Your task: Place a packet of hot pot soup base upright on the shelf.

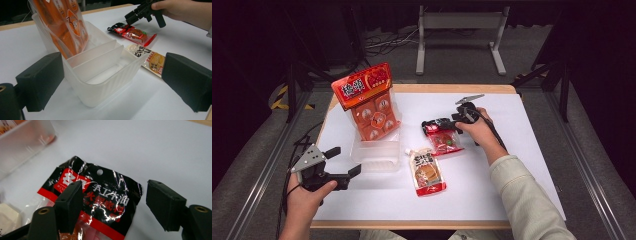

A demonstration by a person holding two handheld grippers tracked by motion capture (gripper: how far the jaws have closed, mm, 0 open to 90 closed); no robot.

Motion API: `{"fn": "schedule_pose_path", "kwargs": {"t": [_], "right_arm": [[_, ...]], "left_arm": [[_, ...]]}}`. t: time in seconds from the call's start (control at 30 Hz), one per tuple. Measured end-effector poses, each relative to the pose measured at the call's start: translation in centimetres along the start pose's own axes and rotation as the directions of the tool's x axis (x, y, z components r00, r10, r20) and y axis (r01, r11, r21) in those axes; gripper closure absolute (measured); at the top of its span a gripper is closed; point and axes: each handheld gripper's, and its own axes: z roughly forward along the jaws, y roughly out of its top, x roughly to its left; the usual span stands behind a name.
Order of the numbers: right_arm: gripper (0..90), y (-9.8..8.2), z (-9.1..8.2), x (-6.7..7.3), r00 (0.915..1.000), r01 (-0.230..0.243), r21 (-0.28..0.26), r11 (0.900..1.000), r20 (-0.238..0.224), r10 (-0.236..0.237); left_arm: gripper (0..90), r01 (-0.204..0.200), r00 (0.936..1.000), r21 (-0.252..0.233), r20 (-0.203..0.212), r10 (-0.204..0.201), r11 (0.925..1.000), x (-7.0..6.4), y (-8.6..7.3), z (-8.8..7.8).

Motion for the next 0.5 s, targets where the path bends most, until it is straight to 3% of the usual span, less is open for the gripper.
{"fn": "schedule_pose_path", "kwargs": {"t": [0.5], "right_arm": [[29.4,-0.38,1.08,0.16,0.9996,-0.003,0.026,1.000,0.027,0.003]], "left_arm": [[5.3,0.006,1.0000,0.010,0.002,-0.006,0.9999,0.22,-0.24,0.24]]}}
